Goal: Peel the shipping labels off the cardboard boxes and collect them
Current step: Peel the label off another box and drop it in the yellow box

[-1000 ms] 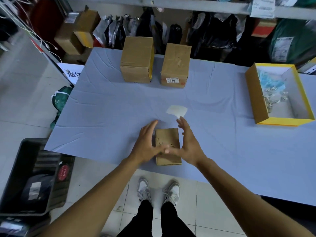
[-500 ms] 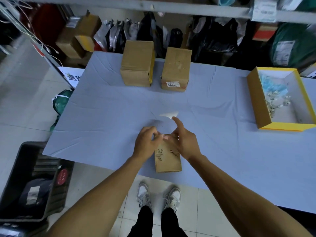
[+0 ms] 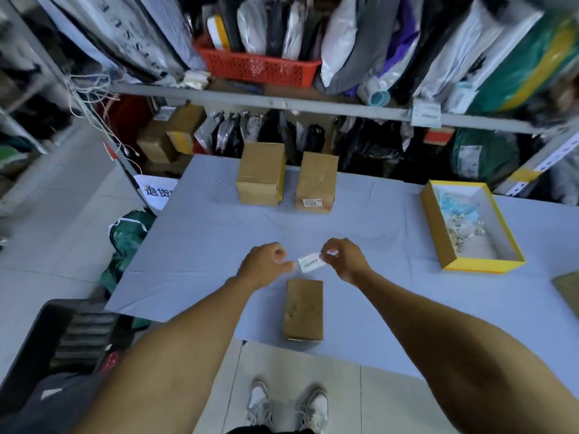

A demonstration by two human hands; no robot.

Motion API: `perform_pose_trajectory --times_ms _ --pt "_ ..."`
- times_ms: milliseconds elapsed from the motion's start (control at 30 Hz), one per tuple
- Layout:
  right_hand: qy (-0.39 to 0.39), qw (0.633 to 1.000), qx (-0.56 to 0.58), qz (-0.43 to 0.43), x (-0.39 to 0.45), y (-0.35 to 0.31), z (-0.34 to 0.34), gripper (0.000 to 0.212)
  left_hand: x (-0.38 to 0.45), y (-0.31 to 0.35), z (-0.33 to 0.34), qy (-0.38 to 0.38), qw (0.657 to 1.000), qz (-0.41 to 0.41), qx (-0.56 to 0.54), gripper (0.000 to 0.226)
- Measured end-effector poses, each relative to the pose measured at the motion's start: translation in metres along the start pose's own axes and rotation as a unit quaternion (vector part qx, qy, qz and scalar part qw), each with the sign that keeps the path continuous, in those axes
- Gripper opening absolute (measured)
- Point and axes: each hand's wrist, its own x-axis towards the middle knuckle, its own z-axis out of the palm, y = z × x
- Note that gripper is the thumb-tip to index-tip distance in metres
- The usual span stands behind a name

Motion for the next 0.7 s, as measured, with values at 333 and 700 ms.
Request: perform_pose_trajectory --times_ms 333,700 --pt "-0.002 0.963 0.270 0.029 -0.004 -0.090 -0.062 0.017 0.007 0.081 -0.065 0.088 0.988 0.094 -0.088 0.012" --pt "0.053 0.920 0.387 0.042 -0.027 -0.105 -0.069 0.015 -0.001 0.103 -0.068 -0.026 0.975 0.139 -0.170 0.032"
